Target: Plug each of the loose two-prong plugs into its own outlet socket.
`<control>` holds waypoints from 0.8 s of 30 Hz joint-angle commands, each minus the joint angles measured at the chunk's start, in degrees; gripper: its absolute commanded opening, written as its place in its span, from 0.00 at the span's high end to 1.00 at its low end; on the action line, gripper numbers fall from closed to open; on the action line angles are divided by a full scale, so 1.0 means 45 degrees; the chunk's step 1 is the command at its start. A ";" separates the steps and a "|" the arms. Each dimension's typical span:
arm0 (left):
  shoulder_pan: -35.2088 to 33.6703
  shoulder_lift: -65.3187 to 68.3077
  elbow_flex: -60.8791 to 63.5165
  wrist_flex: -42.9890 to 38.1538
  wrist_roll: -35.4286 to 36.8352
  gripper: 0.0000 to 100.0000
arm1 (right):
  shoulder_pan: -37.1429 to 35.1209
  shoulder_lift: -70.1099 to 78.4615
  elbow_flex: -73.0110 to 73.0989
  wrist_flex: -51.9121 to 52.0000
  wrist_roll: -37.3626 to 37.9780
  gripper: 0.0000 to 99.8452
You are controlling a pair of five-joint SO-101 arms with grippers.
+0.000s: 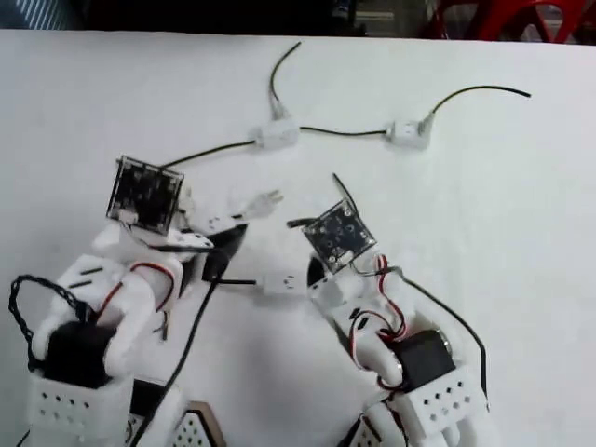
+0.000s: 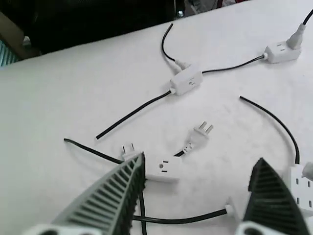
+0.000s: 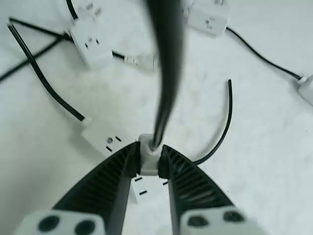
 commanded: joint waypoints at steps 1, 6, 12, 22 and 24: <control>-0.0322 0.0987 -0.0215 -0.0039 -0.0117 0.66 | 0.0557 0.0107 0.1426 -0.1084 0.1563 0.98; -0.0322 0.1377 -0.0215 -0.0039 -0.0059 0.66 | 0.0537 0.0127 0.2325 -0.1553 0.1758 0.98; 0.0029 0.1416 0.0332 -0.0488 -0.0078 0.66 | 0.0967 0.2198 0.1328 -0.1651 0.1661 0.98; 0.2901 0.3096 0.1016 -0.0899 -0.0117 0.63 | 0.4190 0.6828 -0.3790 -0.1651 -0.2208 0.98; 0.3214 0.4562 0.0567 -0.1016 -0.0117 0.61 | 0.4464 0.7160 -0.4181 -0.1651 -0.3126 0.98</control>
